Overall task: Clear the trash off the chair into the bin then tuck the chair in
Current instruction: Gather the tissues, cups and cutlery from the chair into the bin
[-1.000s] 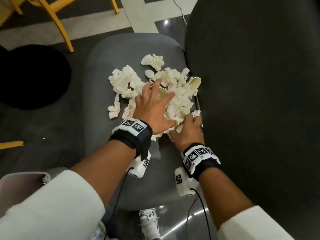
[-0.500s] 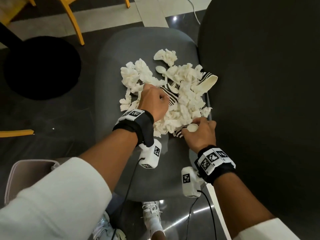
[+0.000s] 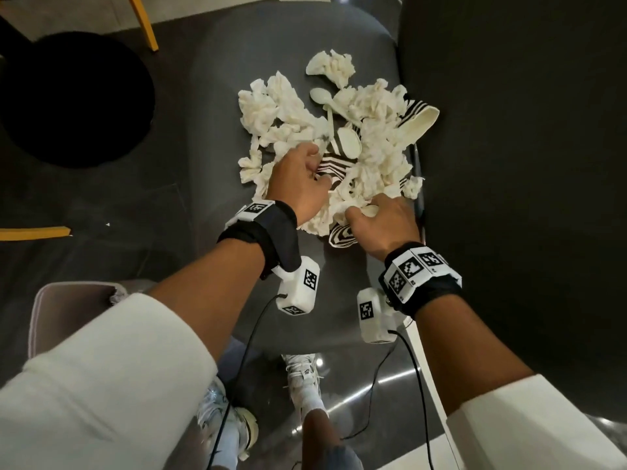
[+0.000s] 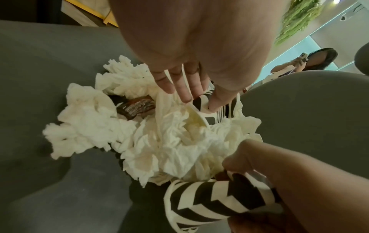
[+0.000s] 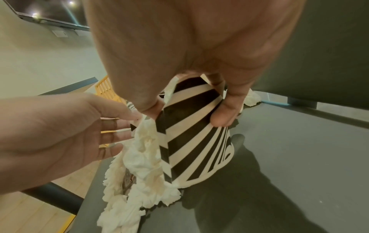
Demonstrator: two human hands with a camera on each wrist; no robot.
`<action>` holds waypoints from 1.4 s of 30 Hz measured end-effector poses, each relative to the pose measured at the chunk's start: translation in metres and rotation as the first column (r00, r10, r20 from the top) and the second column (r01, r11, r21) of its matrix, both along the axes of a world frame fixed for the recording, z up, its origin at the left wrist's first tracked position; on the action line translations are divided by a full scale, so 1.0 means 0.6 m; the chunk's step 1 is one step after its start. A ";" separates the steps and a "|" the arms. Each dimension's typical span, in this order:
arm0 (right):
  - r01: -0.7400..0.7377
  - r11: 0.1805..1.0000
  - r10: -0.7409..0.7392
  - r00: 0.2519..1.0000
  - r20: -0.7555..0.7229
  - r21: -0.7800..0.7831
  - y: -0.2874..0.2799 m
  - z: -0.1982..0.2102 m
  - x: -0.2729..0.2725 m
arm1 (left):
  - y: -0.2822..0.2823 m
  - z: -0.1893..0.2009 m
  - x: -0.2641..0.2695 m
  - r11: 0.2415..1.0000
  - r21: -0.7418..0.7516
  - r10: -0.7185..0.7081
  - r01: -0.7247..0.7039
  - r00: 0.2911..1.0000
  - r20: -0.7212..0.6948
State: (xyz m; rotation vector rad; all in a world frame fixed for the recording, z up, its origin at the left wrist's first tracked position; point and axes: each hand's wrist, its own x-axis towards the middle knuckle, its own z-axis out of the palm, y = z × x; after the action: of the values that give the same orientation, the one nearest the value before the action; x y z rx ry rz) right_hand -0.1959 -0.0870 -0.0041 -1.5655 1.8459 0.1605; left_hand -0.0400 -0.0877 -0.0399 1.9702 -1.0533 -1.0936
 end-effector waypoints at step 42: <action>-0.611 0.751 0.502 0.775 0.385 0.249 0.521 -0.288 0.668 | 0.762 -0.272 0.615 0.493 0.462 0.827 -0.737 0.563 0.015</action>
State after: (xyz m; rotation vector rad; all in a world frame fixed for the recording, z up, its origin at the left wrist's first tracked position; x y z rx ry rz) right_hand 0.2052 0.2253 -0.1770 -1.7206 0.9899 0.4881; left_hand 0.3290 0.3693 -0.2033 2.2079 0.3125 -0.9718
